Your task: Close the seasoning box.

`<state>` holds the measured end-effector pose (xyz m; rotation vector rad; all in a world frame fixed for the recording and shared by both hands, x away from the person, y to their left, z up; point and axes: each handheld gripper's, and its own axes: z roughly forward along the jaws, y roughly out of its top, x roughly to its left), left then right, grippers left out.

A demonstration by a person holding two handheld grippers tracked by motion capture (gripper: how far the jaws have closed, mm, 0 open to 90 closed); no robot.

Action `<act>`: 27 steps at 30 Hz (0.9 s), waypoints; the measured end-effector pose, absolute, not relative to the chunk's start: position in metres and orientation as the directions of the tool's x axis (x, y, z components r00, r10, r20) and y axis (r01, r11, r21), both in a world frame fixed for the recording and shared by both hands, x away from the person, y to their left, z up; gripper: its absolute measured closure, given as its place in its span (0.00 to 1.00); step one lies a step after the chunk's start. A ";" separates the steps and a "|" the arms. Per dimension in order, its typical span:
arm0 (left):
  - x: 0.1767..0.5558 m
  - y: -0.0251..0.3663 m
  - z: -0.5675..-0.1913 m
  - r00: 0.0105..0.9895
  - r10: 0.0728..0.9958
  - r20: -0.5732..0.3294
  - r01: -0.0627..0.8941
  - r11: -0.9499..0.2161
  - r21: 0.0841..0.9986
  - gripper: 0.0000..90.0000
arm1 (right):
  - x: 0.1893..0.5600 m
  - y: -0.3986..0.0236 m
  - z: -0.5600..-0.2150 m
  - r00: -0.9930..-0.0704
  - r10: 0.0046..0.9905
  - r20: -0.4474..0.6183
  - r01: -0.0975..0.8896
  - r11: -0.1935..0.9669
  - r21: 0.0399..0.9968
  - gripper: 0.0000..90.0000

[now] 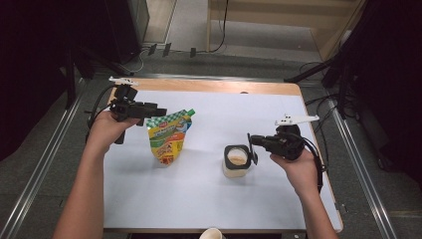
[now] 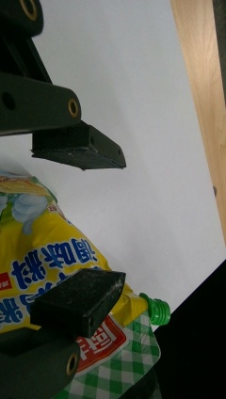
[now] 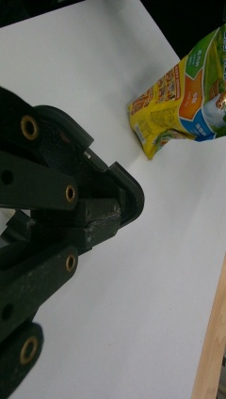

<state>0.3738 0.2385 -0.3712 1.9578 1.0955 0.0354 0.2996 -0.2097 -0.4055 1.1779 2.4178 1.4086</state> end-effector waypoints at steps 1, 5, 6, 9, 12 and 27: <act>0.374 0.239 -0.371 0.612 0.704 -0.360 0.680 -0.236 0.694 0.44 | 0.300 -0.209 -0.406 -0.696 0.664 0.274 0.566 0.271 0.779 1.00; 0.374 0.238 -0.372 0.611 0.704 -0.361 0.682 -0.237 0.692 0.44 | 0.300 -0.205 -0.408 -0.704 0.656 0.273 0.562 0.278 0.779 1.00; 0.374 0.238 -0.372 0.612 0.703 -0.362 0.681 -0.237 0.692 0.44 | 0.299 -0.204 -0.408 -0.704 0.656 0.272 0.561 0.279 0.779 1.00; 0.374 0.238 -0.372 0.611 0.704 -0.362 0.682 -0.237 0.692 0.44 | 0.299 -0.201 -0.409 -0.710 0.650 0.273 0.558 0.282 0.780 1.00; 0.374 0.238 -0.373 0.611 0.703 -0.363 0.683 -0.236 0.691 0.44 | 0.299 -0.197 -0.411 -0.715 0.645 0.269 0.555 0.290 0.780 1.00; 0.375 0.238 -0.376 0.609 0.703 -0.368 0.689 -0.238 0.685 0.44 | 0.297 -0.166 -0.435 -0.778 0.581 0.237 0.529 0.403 0.746 1.00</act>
